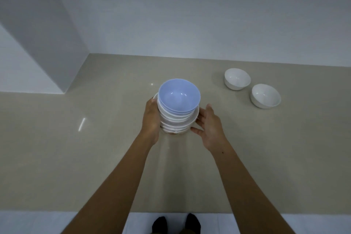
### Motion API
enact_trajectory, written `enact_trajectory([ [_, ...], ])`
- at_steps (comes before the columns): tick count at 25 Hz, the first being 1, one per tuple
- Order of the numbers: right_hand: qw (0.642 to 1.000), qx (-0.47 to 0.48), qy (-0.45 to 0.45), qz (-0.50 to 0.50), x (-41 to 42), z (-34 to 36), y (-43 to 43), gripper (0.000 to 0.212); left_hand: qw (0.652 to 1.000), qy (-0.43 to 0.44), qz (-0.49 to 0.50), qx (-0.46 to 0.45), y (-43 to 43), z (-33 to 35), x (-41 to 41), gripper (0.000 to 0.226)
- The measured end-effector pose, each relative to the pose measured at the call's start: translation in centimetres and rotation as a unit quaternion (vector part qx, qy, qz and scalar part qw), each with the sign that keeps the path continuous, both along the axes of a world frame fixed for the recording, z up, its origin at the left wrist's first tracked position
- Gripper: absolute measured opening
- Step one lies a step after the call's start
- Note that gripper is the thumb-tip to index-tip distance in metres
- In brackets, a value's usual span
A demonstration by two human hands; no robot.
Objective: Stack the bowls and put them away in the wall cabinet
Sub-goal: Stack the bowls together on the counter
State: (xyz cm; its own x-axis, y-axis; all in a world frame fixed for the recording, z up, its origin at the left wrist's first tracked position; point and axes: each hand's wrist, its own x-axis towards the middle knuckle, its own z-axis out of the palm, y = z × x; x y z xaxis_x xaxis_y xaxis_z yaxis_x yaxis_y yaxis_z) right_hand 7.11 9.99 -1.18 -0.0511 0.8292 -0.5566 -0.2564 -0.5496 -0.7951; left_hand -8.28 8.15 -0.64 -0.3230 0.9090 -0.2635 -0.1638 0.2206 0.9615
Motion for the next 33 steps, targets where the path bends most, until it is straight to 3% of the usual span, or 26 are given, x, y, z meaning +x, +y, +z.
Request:
enact_trajectory([
  [4, 0.995, -0.012, 0.006, -0.096, 3.2, -0.5, 2.3, 0.048, 0.999, -0.013, 0.045, -0.022, 2.5, -0.6, 2.8, 0.039],
  [8, 0.932, -0.036, -0.016, -0.361, 8.2, -1.1, 5.6, 0.043, 0.997, -0.02, 0.072, -0.038, 4.2, -0.9, 4.5, 0.038],
  [11, 0.902, -0.067, 0.003, -0.426, 12.1, -1.3, 8.3, 0.051, 0.995, -0.021, 0.084, -0.039, 5.0, -1.5, 4.8, 0.037],
  [18, 0.914, -0.083, -0.029, -0.396, 16.0, -2.1, 12.2, 0.049, 0.993, -0.018, 0.107, -0.037, 5.4, -1.9, 4.7, 0.034],
  [21, 0.903, -0.007, -0.058, -0.425, 15.3, -2.2, 13.1, 0.049, 0.994, -0.015, 0.099, -0.042, 5.3, -2.2, 4.2, 0.031],
  [26, 0.925, 0.09, -0.18, -0.324, 12.4, -0.9, 15.8, 0.049, 0.996, -0.01, 0.074, -0.049, 5.4, -1.8, 3.9, 0.031],
  [30, 0.937, 0.052, -0.249, -0.241, 11.6, -0.8, 17.8, 0.046, 0.996, -0.002, 0.072, -0.045, 5.3, -1.7, 3.8, 0.03],
  [33, 0.953, -0.04, -0.249, -0.17, 11.7, -1.0, 18.7, 0.037, 0.996, 0.013, 0.072, -0.046, 5.4, -1.8, 3.8, 0.031],
])
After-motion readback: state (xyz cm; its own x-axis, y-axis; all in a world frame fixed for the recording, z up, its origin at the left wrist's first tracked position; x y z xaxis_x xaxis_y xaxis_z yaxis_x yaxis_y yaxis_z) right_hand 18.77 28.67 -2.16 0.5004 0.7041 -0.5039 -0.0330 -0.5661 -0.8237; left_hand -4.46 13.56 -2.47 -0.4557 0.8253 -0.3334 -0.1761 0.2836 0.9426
